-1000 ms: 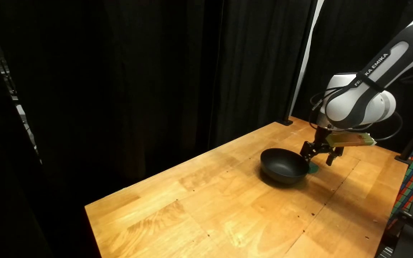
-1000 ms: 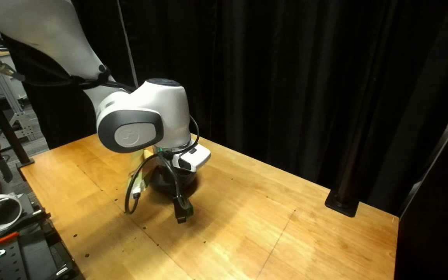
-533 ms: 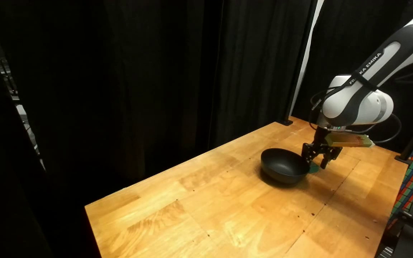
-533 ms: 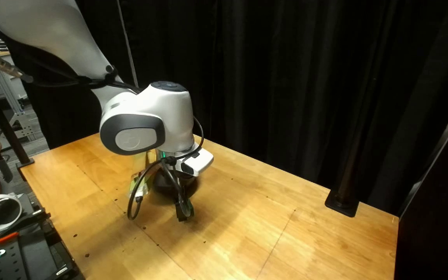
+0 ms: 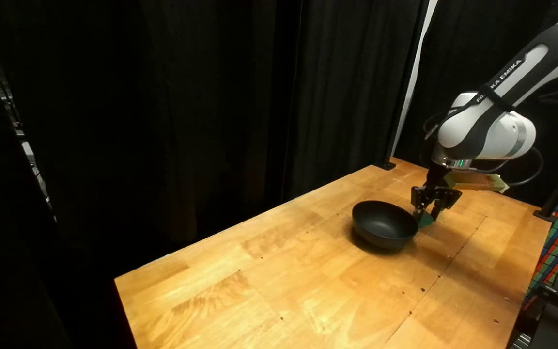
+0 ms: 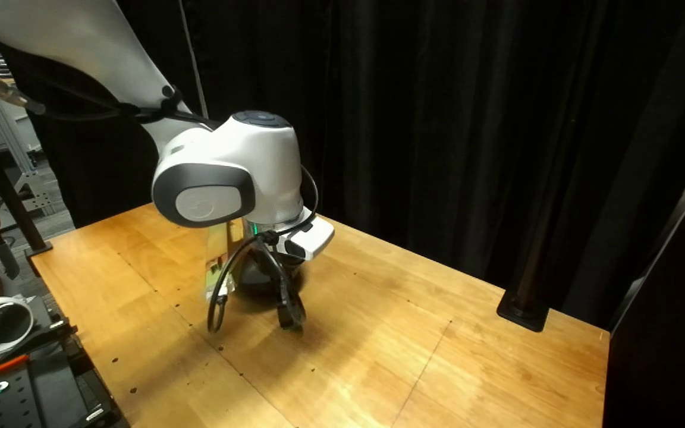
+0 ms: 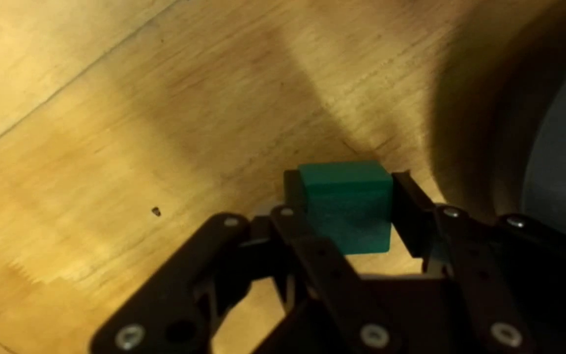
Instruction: Put the green object into the bowl.
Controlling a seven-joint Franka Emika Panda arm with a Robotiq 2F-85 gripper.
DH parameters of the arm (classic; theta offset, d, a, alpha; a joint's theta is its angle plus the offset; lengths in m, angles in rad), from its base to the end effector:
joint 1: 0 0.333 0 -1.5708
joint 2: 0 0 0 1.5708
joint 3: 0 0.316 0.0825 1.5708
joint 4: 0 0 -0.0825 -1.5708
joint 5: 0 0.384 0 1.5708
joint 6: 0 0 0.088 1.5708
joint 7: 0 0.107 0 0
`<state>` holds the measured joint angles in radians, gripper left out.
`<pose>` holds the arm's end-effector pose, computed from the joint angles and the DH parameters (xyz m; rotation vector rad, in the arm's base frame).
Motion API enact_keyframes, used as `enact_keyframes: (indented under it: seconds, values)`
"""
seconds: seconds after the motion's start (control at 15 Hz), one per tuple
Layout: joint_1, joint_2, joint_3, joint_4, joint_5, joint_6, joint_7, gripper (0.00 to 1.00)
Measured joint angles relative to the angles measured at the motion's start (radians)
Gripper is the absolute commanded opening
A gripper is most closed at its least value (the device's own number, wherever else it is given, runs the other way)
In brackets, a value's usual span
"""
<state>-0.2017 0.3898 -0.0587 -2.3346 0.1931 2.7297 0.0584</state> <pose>0.4959 -0.1411 0.1700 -2.9945 0.7504 -0.0205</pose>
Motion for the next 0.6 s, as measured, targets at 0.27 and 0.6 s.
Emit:
enact_keyframes:
  seconds: [0.27, 0.6]
  values:
    - [-0.039, -0.121, 0.081, 0.0, 0.156, -0.079, -0.136, 0.22]
    - [-0.019, -0.188, 0.151, 0.016, 0.375, -0.247, -0.289, 0.86]
